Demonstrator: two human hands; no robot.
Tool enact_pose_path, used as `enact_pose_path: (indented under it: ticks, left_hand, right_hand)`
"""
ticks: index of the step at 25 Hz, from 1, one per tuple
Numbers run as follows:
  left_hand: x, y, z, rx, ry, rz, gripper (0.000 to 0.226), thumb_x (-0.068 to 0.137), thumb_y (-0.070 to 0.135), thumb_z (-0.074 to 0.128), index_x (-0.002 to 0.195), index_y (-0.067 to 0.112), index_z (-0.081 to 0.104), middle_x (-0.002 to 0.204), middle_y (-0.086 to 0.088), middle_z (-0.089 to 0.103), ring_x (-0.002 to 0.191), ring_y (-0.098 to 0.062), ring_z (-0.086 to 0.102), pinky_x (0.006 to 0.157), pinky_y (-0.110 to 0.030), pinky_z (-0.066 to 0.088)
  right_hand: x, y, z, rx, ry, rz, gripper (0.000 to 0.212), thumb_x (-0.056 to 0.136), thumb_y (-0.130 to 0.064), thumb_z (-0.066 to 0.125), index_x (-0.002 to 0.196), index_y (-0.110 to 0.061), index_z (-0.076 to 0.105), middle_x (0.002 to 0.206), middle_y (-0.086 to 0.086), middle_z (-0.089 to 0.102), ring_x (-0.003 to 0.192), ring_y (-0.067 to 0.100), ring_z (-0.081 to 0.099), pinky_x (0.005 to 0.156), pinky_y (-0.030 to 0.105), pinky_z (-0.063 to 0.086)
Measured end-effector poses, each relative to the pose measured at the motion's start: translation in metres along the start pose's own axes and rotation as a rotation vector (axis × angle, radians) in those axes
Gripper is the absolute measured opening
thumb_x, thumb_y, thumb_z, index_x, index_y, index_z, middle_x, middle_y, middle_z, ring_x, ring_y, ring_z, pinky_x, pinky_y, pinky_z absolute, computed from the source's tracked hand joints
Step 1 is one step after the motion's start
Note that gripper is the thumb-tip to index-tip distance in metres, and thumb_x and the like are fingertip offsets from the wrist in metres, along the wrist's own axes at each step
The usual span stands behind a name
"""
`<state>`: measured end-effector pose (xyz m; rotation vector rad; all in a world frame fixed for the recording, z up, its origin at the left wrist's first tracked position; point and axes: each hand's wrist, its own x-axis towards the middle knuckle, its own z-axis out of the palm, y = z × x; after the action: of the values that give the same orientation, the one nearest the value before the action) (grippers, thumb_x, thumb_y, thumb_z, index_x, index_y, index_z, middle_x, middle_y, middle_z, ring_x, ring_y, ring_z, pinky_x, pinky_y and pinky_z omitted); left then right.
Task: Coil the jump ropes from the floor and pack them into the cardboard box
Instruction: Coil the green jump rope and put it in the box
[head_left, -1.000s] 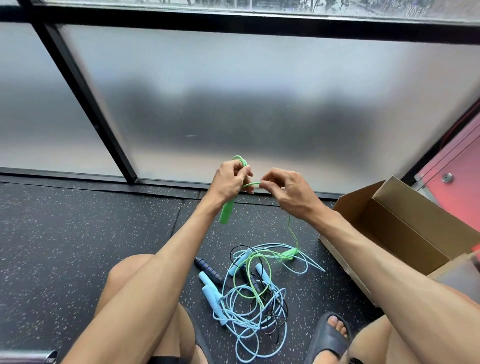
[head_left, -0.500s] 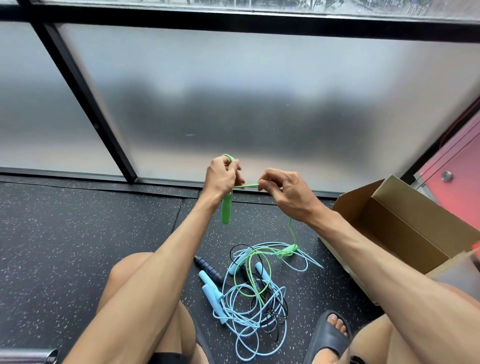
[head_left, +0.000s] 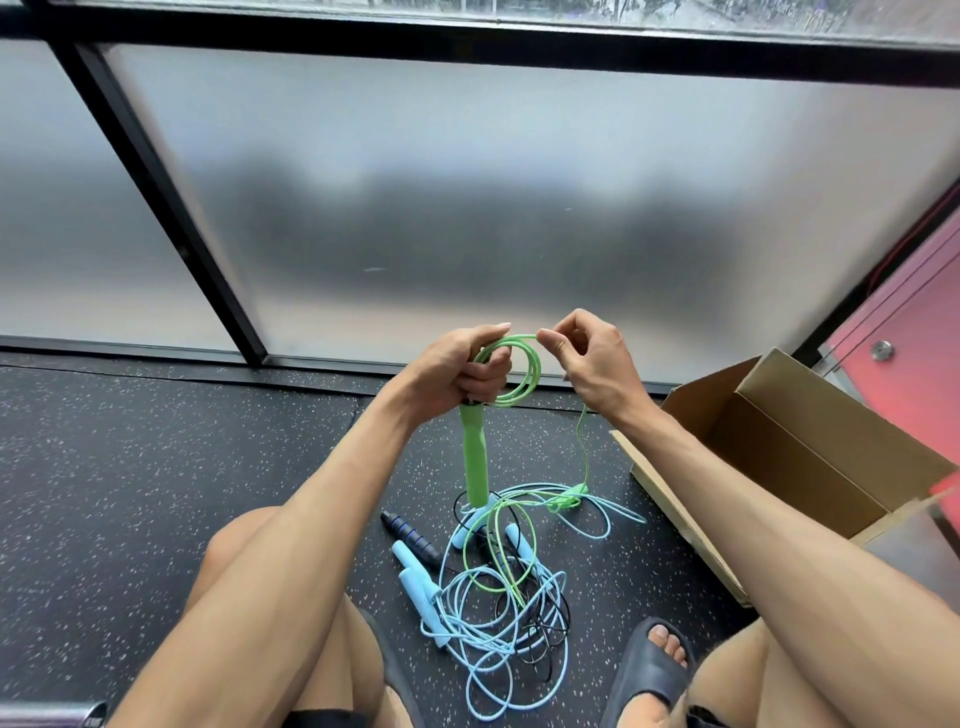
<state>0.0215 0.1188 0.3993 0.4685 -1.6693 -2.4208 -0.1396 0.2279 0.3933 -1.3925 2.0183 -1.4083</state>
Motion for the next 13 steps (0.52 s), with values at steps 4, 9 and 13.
enact_pose_path:
  ticks: [4,9,13]
  left_hand:
    - [-0.001,0.004,-0.001,-0.354,-0.044,0.089,0.038,0.106,0.030,0.031,0.074,0.014,0.044,0.050,0.007,0.020,0.039,-0.009,0.020,0.046,-0.024,0.027]
    - [-0.001,0.012,-0.006,-0.536,0.135,0.279,0.035,0.107,0.031,0.029,0.085,0.012,0.048,0.058,0.004,0.035,0.047,-0.011,0.033,0.055,-0.025,0.040]
    - [0.001,0.011,-0.013,-0.580,0.270,0.348,0.030,0.107,0.023,0.031,0.092,0.008,0.052,0.073,-0.003,0.051,0.062,-0.018,0.051,0.073,-0.030,0.045]
  right_hand:
    - [-0.001,0.009,0.014,0.179,-0.133,0.190,0.014,0.102,-0.013,0.051,0.089,-0.007,0.048,0.064,0.012,0.060,0.056,0.027,0.058,0.056,0.041,0.054]
    - [-0.017,0.019,0.025,-0.028,-0.410,0.378,0.007,0.100,-0.009,0.052,0.099,-0.007,0.045,0.087,0.020,0.074,0.072,0.023,0.070,0.066,0.035,0.052]
    - [-0.020,0.029,0.028,-0.239,-0.423,0.375,0.025,0.094,-0.010,0.061,0.069,-0.004,0.061,0.082,0.013,0.076,0.080,0.021,0.074,0.063,0.023,0.049]
